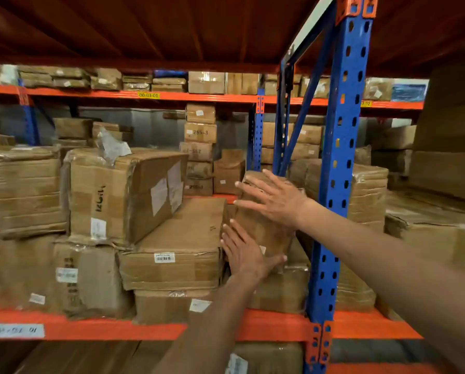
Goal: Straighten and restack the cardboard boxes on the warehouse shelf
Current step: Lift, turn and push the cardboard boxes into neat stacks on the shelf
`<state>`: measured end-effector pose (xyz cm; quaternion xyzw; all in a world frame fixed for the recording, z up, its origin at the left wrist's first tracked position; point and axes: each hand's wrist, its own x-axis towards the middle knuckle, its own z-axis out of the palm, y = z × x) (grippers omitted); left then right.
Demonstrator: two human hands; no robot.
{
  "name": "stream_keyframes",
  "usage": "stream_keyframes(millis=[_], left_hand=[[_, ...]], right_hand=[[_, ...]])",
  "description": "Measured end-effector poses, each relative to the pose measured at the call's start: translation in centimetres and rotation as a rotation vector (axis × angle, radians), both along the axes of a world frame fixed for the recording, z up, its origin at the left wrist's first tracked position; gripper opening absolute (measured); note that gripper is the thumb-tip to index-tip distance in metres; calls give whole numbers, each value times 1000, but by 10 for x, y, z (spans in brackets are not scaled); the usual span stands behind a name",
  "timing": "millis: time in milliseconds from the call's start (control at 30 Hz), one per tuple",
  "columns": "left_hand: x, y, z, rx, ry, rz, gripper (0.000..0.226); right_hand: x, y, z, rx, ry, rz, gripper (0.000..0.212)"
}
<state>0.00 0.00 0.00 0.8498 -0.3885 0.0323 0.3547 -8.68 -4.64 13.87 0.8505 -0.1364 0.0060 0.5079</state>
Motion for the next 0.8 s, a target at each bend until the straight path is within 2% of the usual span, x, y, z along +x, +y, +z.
stream_keyframes(millis=[100,200,333,467,600,633,700,800], left_hand=[[-2,-16,-8,-25,70,53,168],[1,-25,-22,-112,29,66,173],[4,-34,-27,-176,-20,59,171],[4,-38,-19,-134,-85,16,171],[23,-34,-4,15,-360,-109,166],[30,-31,1,55,-449,-136,164],[49,-22,10,123,-647,-174,159],[73,-11,14,267,-1000,-249,149]], right_hand=[[20,-11,-3,-50,101,-37,102],[35,-25,-9,-78,148,-100,110],[39,-37,-10,-156,150,-103,116],[29,-44,-3,-196,104,-43,122],[5,-61,-11,-184,-27,-49,106],[-1,-65,-17,-155,-92,-59,108],[-6,-67,-38,-55,-216,-106,125],[-4,-61,-88,250,-425,-190,148]])
